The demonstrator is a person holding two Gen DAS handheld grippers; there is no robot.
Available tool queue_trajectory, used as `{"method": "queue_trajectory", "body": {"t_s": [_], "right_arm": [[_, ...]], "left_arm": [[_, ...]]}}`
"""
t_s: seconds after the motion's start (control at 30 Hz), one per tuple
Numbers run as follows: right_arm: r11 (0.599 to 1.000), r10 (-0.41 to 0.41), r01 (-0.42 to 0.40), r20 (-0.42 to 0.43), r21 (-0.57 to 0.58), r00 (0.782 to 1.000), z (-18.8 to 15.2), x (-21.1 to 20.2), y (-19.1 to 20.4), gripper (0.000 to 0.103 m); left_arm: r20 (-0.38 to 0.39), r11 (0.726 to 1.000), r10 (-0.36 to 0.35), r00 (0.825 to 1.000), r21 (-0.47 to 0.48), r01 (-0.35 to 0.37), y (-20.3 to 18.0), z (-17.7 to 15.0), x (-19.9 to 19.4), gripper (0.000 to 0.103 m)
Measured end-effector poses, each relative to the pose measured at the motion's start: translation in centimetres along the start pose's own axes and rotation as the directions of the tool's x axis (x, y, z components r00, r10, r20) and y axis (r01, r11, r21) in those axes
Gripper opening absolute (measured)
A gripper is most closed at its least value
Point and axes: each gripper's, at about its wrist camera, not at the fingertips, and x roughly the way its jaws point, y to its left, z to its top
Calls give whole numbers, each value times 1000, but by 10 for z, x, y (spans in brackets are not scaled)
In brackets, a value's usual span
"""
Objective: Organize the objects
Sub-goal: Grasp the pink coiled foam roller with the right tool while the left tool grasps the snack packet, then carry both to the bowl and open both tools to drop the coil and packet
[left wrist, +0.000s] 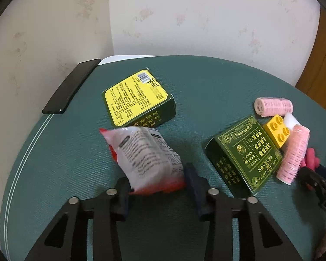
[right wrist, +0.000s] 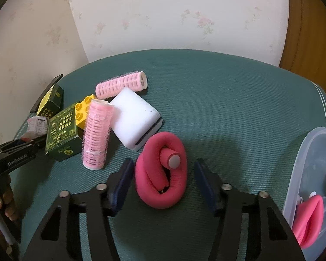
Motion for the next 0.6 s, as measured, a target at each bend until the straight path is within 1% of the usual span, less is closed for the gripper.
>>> {"method": "queue_trajectory", "body": {"t_s": [0.03, 0.2, 0.33, 0.43, 0.6], "right_arm": [[1000, 1, -1, 2, -2, 1000, -1, 0, 0, 49], [1000, 11, -11, 16, -7, 1000, -3, -5, 0, 49], [1000, 14, -14, 39, -15, 999, -2, -12, -1, 49], [1000, 10, -8, 56, -25, 998, -3, -18, 1, 49], [1000, 17, -15, 82, -26, 996, -2, -31, 1, 49]], "left_arm": [[0, 1000, -11, 1000, -3, 11, 2, -1, -2, 33], [10, 999, -38, 999, -24, 38, 13, -6, -11, 31], [42, 998, -57, 997, -37, 59, 17, -5, -24, 31], [72, 997, -70, 995, -28, 72, 14, -5, -36, 31], [95, 996, -92, 991, 2, 93, 6, -5, -47, 31]]}}
